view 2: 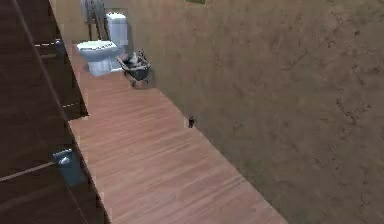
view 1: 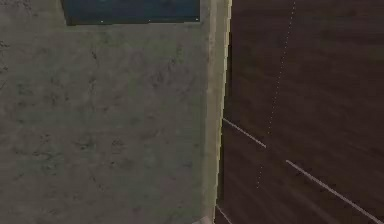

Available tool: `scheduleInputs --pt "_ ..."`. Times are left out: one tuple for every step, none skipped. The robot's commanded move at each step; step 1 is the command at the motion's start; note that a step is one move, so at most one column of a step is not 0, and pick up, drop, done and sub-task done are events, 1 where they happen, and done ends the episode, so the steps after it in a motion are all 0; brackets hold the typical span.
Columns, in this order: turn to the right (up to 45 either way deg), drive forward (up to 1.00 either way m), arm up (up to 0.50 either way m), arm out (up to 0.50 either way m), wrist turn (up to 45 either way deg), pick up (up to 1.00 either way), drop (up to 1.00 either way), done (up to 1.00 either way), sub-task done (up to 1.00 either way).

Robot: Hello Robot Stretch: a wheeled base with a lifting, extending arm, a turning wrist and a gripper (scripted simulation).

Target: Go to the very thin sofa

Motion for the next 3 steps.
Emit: scheduleInputs --pt "45.0 0.00 0.00 0.00 0.0 0.00 0.00 0.00 0.00" --pt "45.0 0.00 0.00 0.00 0.0 0.00 0.00 0.00 0.00" --pt "6.0 0.00 0.00 0.00 0.0 0.00 0.00 0.00 0.00"
